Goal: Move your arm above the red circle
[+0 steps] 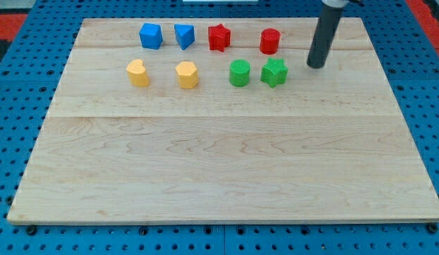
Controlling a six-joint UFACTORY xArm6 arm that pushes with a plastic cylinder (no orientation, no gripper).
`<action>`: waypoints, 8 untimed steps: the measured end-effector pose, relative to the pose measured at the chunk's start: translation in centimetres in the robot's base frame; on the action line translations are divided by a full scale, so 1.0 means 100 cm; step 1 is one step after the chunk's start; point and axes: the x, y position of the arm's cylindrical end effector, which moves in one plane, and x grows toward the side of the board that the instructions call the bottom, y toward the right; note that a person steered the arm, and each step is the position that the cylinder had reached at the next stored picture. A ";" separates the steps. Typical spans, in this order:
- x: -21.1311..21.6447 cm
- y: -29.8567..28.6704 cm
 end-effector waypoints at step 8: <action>-0.111 -0.080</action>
